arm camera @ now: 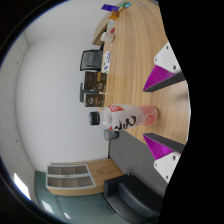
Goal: Pour water
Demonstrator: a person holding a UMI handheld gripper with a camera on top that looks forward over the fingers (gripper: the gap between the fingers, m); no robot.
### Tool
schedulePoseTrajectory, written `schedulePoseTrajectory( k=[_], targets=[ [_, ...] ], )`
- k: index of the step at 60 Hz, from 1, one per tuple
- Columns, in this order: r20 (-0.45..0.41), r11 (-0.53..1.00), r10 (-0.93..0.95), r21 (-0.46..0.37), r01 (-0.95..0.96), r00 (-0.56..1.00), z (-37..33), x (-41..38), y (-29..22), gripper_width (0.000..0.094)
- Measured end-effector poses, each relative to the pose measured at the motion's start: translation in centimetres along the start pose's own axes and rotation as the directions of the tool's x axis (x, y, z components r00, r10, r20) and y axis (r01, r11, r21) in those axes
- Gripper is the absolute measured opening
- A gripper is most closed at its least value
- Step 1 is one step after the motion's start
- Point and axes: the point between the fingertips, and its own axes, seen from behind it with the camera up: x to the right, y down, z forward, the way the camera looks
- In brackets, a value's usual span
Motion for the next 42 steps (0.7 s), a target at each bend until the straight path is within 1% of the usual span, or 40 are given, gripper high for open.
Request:
schedulePoseTrajectory(
  k=[7,13,16,20,23,25,27,31,33,35,42],
  targets=[
    [-0.019,0.998,0.006,0.061,-0.005,1.000,4.2,-0.9,-1.9,0.0803],
    [-0.042,0.997,0.031,0.072,-0.028,0.999,7.0,-0.6,-2.4,0.0715],
    [-0.043,0.996,0.048,0.077,-0.045,0.998,7.9,-0.6,-2.4,0.0644],
    [-0.042,0.995,0.050,0.083,-0.047,0.998,8.6,-0.8,-2.5,0.0499],
    [-0.048,0.995,0.045,0.092,-0.040,0.998,8.6,-0.7,-2.6,0.0487],
    [-0.052,0.995,0.040,0.095,-0.035,0.998,8.5,-0.8,-2.6,0.0449],
    [-0.051,0.995,0.038,0.097,-0.033,0.998,8.4,-0.8,-2.6,0.0437],
    [-0.049,0.995,0.035,0.098,-0.030,0.998,8.4,-0.8,-2.6,0.0372],
    [-0.048,0.995,0.035,0.096,-0.030,0.998,8.4,-0.8,-2.6,0.0367],
    [-0.046,0.995,0.032,0.095,-0.028,0.998,8.4,-0.9,-2.5,0.0324],
    [-0.024,0.996,0.021,0.090,-0.019,0.999,8.3,-1.0,-2.5,0.0322]
  ],
)
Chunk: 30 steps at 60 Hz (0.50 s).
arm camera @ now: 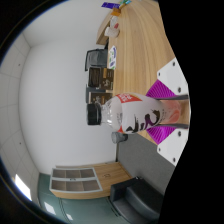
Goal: Pour water
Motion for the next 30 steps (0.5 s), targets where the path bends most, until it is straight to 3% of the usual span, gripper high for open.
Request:
schedulePoseTrajectory(
  k=[7,20,30],
  targets=[
    [0.042,1.000,0.019,0.020,-0.020,0.999,-0.2,-0.5,-0.4,0.0323],
    [0.186,0.968,0.222,0.076,-0.240,0.957,-1.8,3.0,-13.0,0.0323],
    [0.341,0.855,0.457,0.087,-0.512,0.821,-0.3,9.1,-23.7,0.0321]
  ],
)
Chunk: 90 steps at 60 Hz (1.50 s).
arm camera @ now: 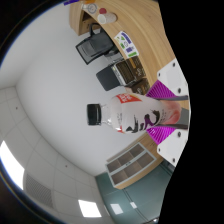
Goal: Pour water
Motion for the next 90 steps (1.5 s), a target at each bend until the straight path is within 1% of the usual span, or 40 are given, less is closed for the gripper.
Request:
schedulePoseTrajectory(
  k=[6,11,15,19,22,29,33,40,42,46,50,52,61,64,68,73,77,80,82,86,89,90],
  targets=[
    [0.079,0.981,0.187,0.039,-0.190,0.979,1.8,2.1,-7.3,0.0321],
    [0.161,0.924,0.370,0.042,-0.380,0.915,3.6,5.1,-12.2,0.0319],
    [0.219,0.840,0.527,0.016,-0.543,0.821,4.7,7.7,-15.5,0.0318],
    [0.279,0.731,0.661,-0.026,-0.682,0.697,6.1,11.0,-18.1,0.0320],
    [0.298,0.646,0.736,-0.041,-0.762,0.608,6.9,14.2,-19.6,0.0318],
    [0.290,0.468,0.850,-0.032,-0.883,0.440,8.5,22.4,-21.2,0.0319],
    [0.297,0.342,0.900,-0.027,-0.939,0.319,8.7,26.9,-21.9,0.0320],
    [0.300,0.125,0.947,-0.005,-0.992,0.117,10.0,34.2,-21.2,0.0318],
    [0.299,0.085,0.951,-0.003,-0.996,0.080,9.2,35.6,-21.3,0.0319],
    [0.290,0.023,0.957,-0.008,-1.000,0.020,10.7,38.1,-20.1,0.0320],
    [0.278,-0.004,0.961,-0.024,-1.000,-0.011,11.2,39.3,-19.4,0.0321],
    [0.263,-0.003,0.965,-0.027,-1.000,-0.010,10.4,39.5,-19.3,0.0320],
    [0.225,0.033,0.974,-0.062,-0.997,0.018,10.9,38.9,-19.0,0.0319],
    [0.212,0.071,0.976,-0.075,-0.995,0.054,11.4,38.5,-19.2,0.0318],
    [0.191,0.157,0.972,-0.086,-0.984,0.138,11.4,37.6,-20.2,0.0320],
    [0.175,0.348,0.927,-0.080,-0.934,0.331,10.9,36.6,-22.2,0.0319],
    [0.145,0.559,0.823,-0.030,-0.829,0.550,10.2,36.9,-24.4,0.0320],
    [0.130,0.702,0.705,0.017,-0.712,0.698,9.0,37.8,-26.8,0.0319],
    [0.099,0.786,0.610,0.049,-0.616,0.786,9.0,38.3,-27.8,0.0321],
    [0.042,0.906,0.407,0.107,-0.409,0.912,7.5,39.7,-30.7,0.0321],
    [-0.018,0.958,0.251,0.145,-0.246,0.968,6.2,41.2,-32.7,0.0322],
    [-0.032,0.968,0.201,0.162,-0.194,0.979,4.6,42.1,-33.5,0.0320]
  ],
)
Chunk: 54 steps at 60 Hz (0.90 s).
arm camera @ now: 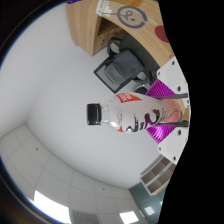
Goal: Pour water
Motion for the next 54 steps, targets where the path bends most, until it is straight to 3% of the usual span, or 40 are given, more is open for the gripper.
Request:
schedulePoseTrajectory(
  k=[7,17,30,48,54],
  targets=[
    [-0.143,0.939,-0.336,0.025,0.343,0.931,0.0,5.0,-3.4,0.0321],
    [-0.270,0.820,-0.568,-0.107,0.562,0.777,-0.3,13.4,-2.6,0.0321],
    [-0.299,0.767,-0.641,-0.231,0.598,0.707,0.0,20.9,2.7,0.0320],
    [-0.301,0.766,-0.642,-0.298,0.570,0.705,0.6,26.7,7.7,0.0325],
    [-0.302,0.756,-0.654,-0.270,0.596,0.694,0.2,26.2,7.5,0.0320]
  ],
)
